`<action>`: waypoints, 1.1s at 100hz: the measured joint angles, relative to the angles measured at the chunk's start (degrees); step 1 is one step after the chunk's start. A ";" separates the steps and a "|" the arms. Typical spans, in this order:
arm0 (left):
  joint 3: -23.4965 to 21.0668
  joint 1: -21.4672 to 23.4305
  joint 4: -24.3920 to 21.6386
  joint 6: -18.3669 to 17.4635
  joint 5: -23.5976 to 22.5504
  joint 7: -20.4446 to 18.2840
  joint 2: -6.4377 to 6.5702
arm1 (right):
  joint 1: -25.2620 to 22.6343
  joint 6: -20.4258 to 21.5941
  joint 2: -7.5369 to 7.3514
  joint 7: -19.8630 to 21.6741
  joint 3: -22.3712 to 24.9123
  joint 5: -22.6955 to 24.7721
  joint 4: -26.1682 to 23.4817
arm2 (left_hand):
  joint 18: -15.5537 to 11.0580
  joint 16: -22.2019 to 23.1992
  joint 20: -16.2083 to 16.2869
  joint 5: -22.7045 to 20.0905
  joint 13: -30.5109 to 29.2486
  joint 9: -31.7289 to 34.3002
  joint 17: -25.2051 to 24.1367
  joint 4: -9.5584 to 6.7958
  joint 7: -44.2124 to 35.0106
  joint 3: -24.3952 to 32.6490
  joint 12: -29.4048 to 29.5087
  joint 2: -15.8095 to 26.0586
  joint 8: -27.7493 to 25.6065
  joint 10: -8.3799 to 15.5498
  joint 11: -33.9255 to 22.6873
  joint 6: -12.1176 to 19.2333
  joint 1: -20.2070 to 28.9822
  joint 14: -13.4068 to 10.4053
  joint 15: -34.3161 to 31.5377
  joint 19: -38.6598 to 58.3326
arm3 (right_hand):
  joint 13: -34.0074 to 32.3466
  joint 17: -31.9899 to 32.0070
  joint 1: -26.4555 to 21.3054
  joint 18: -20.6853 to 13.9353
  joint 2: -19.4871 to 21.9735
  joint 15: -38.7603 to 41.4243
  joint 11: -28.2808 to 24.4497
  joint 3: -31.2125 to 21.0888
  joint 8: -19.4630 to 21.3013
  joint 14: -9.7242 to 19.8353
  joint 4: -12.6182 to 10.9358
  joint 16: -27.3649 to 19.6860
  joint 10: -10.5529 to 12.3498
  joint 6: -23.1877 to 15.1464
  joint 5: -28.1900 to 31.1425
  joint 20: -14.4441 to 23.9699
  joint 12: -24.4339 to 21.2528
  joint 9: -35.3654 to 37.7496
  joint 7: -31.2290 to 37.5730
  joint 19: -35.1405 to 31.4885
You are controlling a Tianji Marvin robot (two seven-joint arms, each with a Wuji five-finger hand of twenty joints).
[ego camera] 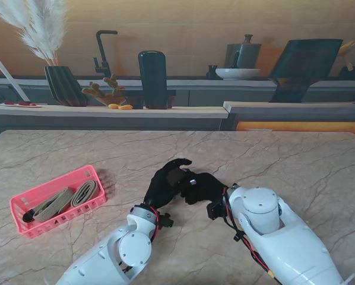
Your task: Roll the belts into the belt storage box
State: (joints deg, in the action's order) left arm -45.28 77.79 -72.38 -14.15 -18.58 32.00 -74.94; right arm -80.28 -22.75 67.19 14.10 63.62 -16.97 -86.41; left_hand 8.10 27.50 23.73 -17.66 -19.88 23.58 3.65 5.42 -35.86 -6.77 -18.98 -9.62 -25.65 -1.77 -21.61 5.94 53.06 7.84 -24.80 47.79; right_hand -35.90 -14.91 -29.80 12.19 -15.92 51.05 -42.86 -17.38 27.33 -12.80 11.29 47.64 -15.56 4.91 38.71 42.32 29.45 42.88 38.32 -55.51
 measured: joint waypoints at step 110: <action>-0.79 -0.71 -3.56 5.16 -3.21 -3.77 0.66 | -13.33 20.86 -2.83 -6.63 9.69 27.49 -9.59 | 6.99 5.13 7.70 -13.78 -39.64 41.33 26.44 -0.13 -13.14 28.07 -22.34 -15.35 3.48 -3.61 -36.34 -11.63 -6.52 6.22 -34.79 25.39 | 0.76 -0.75 3.81 1.57 -17.72 -10.69 7.14 -20.07 7.97 0.13 -5.71 -5.85 -0.31 0.98 -3.58 -1.79 -3.32 -2.24 -16.42 3.75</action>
State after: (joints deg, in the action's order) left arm -46.07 77.08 -75.94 -8.99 -21.79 28.22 -74.28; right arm -93.61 -1.89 64.37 7.47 73.31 10.52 -96.00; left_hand 15.08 32.63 31.44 -31.44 -59.52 64.91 30.09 5.29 -48.99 21.30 -41.32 -24.97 -22.17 -5.39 -57.95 -5.68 46.53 14.06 -59.59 73.18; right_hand -35.14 -15.66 -25.99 13.76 -33.64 40.37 -35.72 -37.45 35.30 -12.66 5.58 41.79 -15.88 5.89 35.13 40.53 26.13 40.64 21.89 -51.76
